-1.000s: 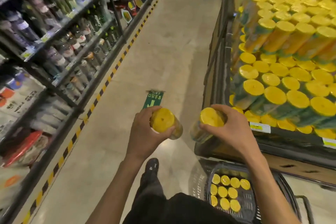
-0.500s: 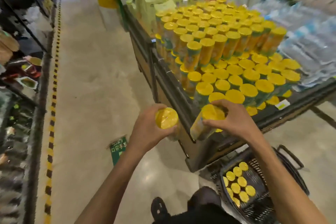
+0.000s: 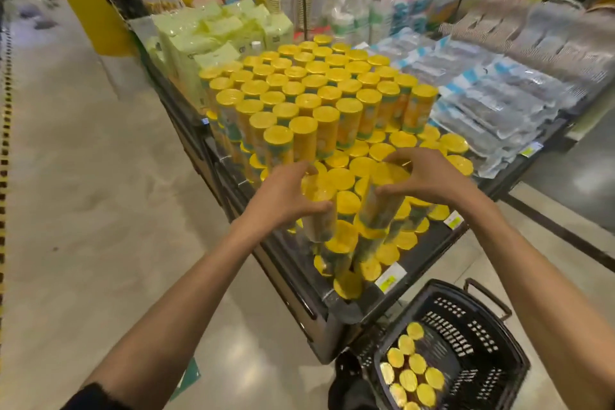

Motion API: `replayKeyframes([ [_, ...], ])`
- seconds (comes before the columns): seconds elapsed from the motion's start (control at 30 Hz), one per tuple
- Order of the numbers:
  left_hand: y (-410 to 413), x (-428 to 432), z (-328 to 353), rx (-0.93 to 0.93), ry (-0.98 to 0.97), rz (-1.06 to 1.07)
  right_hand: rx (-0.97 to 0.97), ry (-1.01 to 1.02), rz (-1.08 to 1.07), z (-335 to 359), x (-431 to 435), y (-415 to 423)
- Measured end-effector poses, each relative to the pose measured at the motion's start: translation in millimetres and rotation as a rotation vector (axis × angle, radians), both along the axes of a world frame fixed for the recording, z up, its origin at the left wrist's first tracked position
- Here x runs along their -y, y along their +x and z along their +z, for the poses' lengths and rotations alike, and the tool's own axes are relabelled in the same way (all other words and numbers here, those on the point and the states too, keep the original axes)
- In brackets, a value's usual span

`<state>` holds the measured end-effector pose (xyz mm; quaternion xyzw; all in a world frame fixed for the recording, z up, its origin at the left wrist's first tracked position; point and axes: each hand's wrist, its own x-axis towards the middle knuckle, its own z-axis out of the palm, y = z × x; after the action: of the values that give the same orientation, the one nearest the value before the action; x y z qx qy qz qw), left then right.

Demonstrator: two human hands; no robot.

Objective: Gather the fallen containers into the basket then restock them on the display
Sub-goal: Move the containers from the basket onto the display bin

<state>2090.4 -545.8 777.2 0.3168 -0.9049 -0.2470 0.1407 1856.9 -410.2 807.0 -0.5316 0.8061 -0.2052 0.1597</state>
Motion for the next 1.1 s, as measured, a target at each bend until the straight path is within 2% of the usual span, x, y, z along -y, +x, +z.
replayKeyframes([
  [0.3, -145.0, 52.6, 12.8, 0.080, -0.007, -0.013, -0.137, 0.101, 0.140, 3.0, 77.6, -144.6],
  [0.57, -235.5, 82.7, 4.5, 0.205, -0.072, 0.038, -0.236, 0.134, 0.228, -5.1, 135.1, -233.7],
  [0.9, -300.4, 99.6, -2.0, 0.243, -0.062, 0.050, -0.313, 0.157, 0.371, -7.6, 182.4, -285.6],
  [1.1, -325.5, 98.8, -6.4, 0.181, -0.051, 0.066, -0.317, 0.193, 0.435, -13.6, 192.6, -294.6],
])
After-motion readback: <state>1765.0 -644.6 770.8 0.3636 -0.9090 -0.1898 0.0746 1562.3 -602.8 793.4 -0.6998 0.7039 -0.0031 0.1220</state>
